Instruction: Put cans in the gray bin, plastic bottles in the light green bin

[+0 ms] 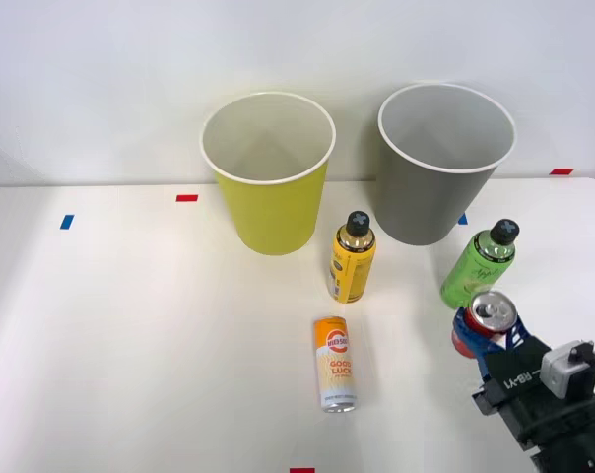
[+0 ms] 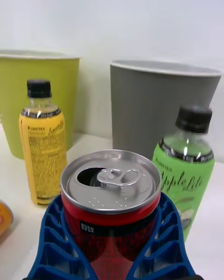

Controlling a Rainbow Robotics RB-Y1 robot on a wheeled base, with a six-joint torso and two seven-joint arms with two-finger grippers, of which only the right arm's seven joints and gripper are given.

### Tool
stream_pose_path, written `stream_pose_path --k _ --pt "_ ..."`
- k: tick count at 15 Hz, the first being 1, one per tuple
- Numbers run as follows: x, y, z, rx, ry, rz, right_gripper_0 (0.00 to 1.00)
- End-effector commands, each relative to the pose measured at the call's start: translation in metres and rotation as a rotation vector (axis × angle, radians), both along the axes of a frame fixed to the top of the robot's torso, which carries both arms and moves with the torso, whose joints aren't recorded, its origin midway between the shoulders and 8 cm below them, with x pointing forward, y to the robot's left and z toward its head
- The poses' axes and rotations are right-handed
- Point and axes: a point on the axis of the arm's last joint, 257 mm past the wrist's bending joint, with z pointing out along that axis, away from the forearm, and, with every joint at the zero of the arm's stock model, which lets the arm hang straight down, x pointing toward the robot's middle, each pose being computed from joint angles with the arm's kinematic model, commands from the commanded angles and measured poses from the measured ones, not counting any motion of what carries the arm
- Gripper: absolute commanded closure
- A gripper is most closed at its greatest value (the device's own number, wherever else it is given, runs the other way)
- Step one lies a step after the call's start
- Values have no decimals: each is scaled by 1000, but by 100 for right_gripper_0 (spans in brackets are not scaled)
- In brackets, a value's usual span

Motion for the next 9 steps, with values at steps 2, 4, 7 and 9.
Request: stream_pose_path --k 2,4,7,9 --pt "12 20 71 174 -9 -2 100" --pt "23 26 95 250 -53 20 100" --pt "49 30 126 292 -93 10 100" --pt "68 33 145 320 -106 0 100"
